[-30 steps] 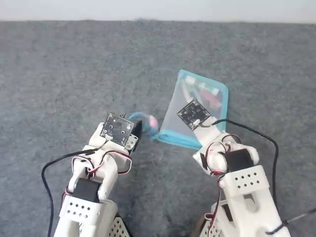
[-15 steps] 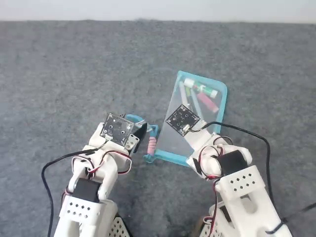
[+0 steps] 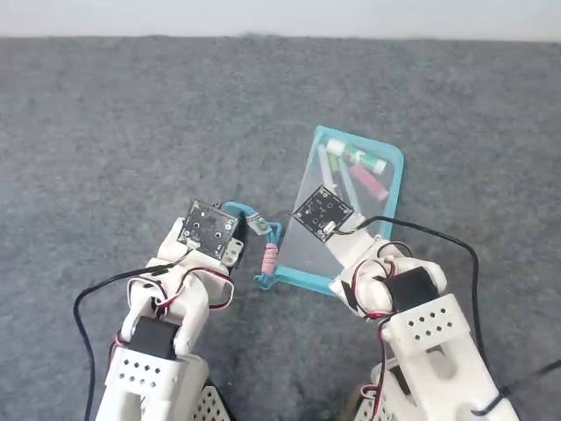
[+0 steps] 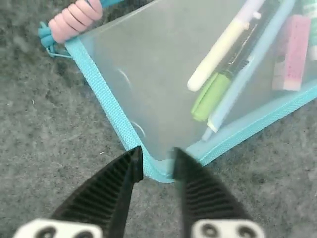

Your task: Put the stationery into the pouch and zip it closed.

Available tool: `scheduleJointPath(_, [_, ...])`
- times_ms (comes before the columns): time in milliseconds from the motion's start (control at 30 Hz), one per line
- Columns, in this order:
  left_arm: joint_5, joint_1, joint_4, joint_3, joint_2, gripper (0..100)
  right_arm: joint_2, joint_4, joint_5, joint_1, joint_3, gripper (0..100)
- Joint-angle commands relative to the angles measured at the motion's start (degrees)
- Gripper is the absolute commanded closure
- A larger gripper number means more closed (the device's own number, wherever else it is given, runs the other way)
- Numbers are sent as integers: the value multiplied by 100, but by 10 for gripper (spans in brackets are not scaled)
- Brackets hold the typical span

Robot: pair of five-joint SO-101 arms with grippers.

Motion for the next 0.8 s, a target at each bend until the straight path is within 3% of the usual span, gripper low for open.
scheduleJointPath(0, [-9,-26,-202,-48,-35,1000,-84,-154,-62,-4,-334,998])
scheduleJointPath(133, [-9,18,-193,-48,-35,825,-84,-31,-44,-13,-334,783])
scheduleJointPath(167, [-35,18,-176,-48,-35,814,-84,31,-26,-40,-334,806])
scheduleJointPath(233, [-9,-18,-167,-48,-35,917,-84,-48,-53,-40,-334,994])
scheduleJointPath(267, [-9,-26,-185,-48,-35,1000,-84,-119,-44,-4,-334,994])
scheduleJointPath(300, [-9,-26,-193,-48,-35,987,-84,-127,-62,13,-334,927])
scheduleJointPath(367, [-9,9,-202,-48,-35,879,-84,-75,-44,22,-334,805])
scheduleJointPath(400, [-9,9,-185,-48,-35,837,-84,-13,-44,40,-334,791])
scheduleJointPath(433, [-35,0,-167,-48,-35,834,-84,-4,-35,48,-334,836])
scheduleJointPath(500, [-9,-26,-70,-101,-35,988,-84,-101,-79,66,-334,998])
scheduleJointPath(533, [0,-44,-53,-136,-35,998,-84,-119,-79,66,-334,960])
scheduleJointPath(633, [0,-79,-44,-145,-35,835,-84,-110,-53,66,-273,777])
scheduleJointPath(667, [-35,-79,-9,-154,-35,826,-84,-110,-35,66,-220,798])
scheduleJointPath(733, [-9,-88,79,-189,-35,979,-84,-180,-79,66,-176,995])
scheduleJointPath(767, [0,-88,53,-207,-35,1000,-84,-215,-79,101,-176,993])
